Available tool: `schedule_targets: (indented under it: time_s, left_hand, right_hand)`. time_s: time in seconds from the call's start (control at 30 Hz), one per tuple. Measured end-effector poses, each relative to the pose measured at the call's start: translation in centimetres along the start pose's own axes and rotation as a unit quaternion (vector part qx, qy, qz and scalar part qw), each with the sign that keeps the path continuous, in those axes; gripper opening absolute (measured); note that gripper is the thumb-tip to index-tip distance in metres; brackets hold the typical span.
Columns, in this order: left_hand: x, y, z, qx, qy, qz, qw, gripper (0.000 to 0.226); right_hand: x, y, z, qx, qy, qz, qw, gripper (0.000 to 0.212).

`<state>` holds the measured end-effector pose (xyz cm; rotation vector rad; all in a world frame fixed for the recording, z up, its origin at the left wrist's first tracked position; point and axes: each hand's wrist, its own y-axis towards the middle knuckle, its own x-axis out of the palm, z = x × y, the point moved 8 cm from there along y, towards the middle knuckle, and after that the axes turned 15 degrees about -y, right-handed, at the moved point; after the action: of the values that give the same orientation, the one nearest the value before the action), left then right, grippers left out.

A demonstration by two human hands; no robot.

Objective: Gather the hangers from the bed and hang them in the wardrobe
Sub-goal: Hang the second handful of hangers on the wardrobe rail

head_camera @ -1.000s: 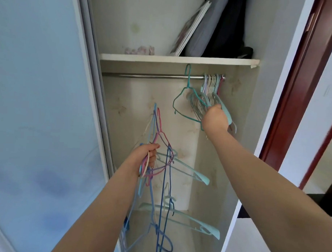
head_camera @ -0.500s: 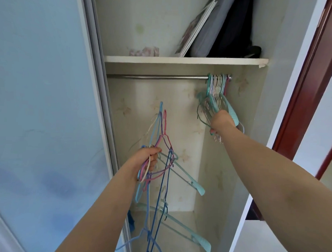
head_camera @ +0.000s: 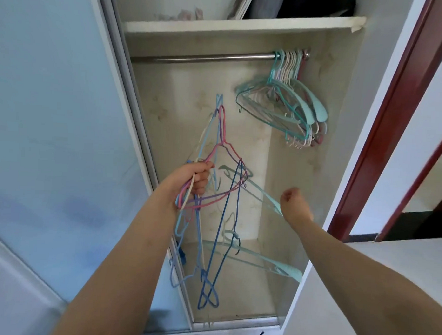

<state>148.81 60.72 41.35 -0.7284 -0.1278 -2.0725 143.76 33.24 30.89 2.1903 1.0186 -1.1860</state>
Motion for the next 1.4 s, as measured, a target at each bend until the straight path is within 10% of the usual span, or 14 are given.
schedule_targets:
  time_s: [0.13,0.3,0.53,0.67,0.87,1.4]
  left_hand:
    - [0.0,-1.8,-0.7,-0.021,0.003,-0.016,1.000,0.023]
    - [0.2,-4.9,-0.9,-0.030,-0.006,-0.038,0.999,0.024]
    - [0.1,-8.8,-0.8,-0.033,-0.020,-0.072,0.997,0.021]
    - [0.4,-10.4,-0.9,-0.027,0.003,-0.082,0.996,0.021]
    - [0.6,-11.6,-1.4,-0.029,0.024,-0.085,0.996,0.021]
    - [-0.8,-11.7,-3.5,-0.029,0.062,-0.092,0.993,0.018]
  right_hand:
    - [9.0,-5.6,3.7,-0.081,-0.186,-0.244,0.948,0.037]
    - [13.4,-12.3,8.2,-0.075,-0.294,-0.359,0.883,0.075]
    - [13.7,-15.8,10.9,-0.116,-0.376,-0.260,0.882,0.018]
    - [11.1,-17.7,9.3,-0.145,-0.306,-0.154,0.928,0.027]
    - [8.6,-19.6,6.7,-0.188,-0.368,-0.108,0.904,0.032]
    - [11.5,-24.1,0.4,-0.372,-0.578,-0.164,0.708,0.034]
